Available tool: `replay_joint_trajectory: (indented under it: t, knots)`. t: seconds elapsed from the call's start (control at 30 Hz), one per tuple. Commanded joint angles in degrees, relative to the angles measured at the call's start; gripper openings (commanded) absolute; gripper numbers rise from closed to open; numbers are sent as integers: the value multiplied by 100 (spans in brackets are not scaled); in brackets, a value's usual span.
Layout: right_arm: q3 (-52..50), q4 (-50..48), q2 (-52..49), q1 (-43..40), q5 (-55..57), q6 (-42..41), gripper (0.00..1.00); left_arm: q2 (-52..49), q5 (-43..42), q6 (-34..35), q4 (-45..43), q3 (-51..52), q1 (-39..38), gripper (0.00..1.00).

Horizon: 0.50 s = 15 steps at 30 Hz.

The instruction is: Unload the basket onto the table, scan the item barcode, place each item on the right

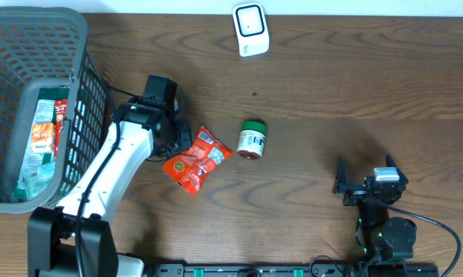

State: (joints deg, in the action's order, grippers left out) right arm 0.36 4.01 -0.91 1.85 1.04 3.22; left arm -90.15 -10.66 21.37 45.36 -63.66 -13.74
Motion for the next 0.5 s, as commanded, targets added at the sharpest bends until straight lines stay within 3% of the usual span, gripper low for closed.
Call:
replay_joint_trajectory:
  t: [0.0, 0.17, 0.47]
  knots:
    - [-4, 15, 15, 0, -7, 52, 99, -96, -70, 9, -282, 105, -256, 24]
    - [-4, 15, 15, 0, -4, 52, 99, -289, -68, 7, -1084, 455, -691, 24]
    - [-4, 15, 15, 0, -7, 52, 99, -1215, 291, 33, -1659, 505, -1023, 19]
